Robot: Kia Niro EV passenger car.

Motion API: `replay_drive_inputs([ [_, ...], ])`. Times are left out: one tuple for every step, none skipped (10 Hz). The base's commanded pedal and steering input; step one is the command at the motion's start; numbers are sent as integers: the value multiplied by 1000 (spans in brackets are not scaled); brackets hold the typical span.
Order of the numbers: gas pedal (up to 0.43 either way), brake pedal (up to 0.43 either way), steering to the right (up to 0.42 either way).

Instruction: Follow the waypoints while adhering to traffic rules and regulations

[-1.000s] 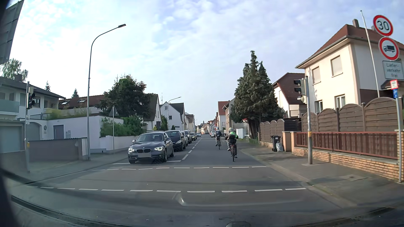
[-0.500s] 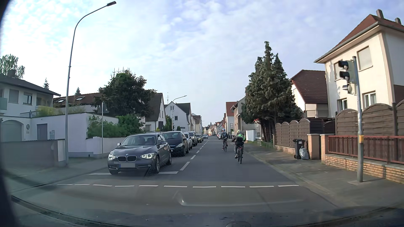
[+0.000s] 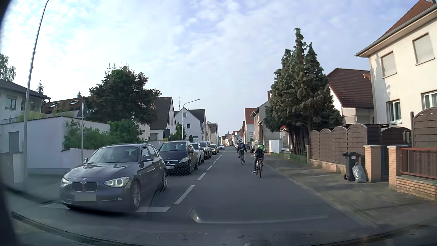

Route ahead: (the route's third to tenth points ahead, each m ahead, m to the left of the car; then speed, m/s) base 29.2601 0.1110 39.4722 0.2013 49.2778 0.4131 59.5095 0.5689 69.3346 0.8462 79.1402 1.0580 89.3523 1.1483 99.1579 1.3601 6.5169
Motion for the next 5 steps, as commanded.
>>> replay_drive_inputs([
  [79,0,-6],
  [79,0,-6],
  [79,0,-6],
  [79,0,-6],
  [79,0,-6],
])
